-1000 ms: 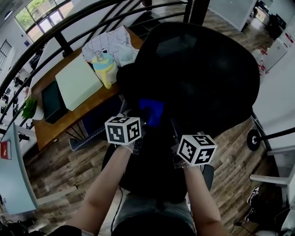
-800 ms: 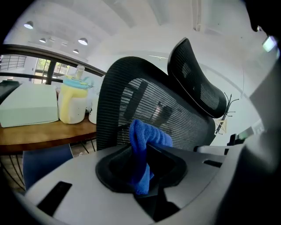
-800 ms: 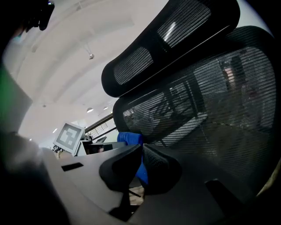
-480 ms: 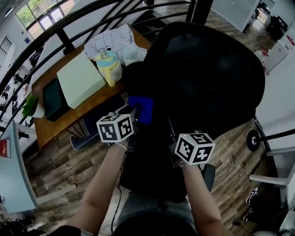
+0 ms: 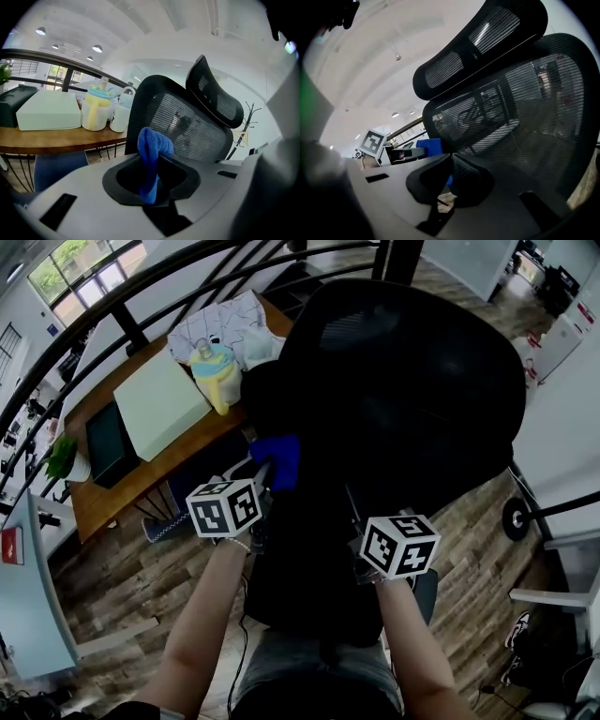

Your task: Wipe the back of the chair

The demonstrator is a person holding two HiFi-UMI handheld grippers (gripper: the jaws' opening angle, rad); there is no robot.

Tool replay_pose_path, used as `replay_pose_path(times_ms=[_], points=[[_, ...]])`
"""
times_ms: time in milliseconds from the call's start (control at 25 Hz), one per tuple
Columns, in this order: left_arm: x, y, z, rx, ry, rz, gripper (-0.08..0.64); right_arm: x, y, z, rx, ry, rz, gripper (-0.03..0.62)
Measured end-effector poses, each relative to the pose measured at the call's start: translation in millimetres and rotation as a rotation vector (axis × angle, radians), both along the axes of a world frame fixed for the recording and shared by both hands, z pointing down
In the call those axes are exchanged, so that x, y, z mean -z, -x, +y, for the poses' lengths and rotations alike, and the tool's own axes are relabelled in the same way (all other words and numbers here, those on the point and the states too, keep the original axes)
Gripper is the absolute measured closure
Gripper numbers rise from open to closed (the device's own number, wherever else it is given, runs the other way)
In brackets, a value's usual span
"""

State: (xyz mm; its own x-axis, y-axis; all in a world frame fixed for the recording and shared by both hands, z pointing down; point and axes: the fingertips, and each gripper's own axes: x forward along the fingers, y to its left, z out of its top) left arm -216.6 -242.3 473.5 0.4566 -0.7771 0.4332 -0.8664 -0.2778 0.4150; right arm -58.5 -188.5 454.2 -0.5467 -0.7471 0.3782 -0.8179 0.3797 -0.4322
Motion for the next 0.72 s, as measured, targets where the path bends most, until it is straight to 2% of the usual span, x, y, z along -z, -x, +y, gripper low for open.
replay_pose_path(times_ms=[320,480,720], points=[[3.3,-42.9,23.0,-0.080,-0.009,0.002,0.466,-11.6,-50.6,23.9,-0.098,0.013,-0.006,0.561],[-0.6,-80.4,39.3,-0.165,0.007,0.011,0.466,-16.9,-76.8,36.4,-0.170,0.025,-0.035,0.561],[-18.7,-157.8,70.0,-0.342,0.033,-0.002,0.465,-26.7,-116.0,54.6,-0.266,0.039,-0.052,0.561]])
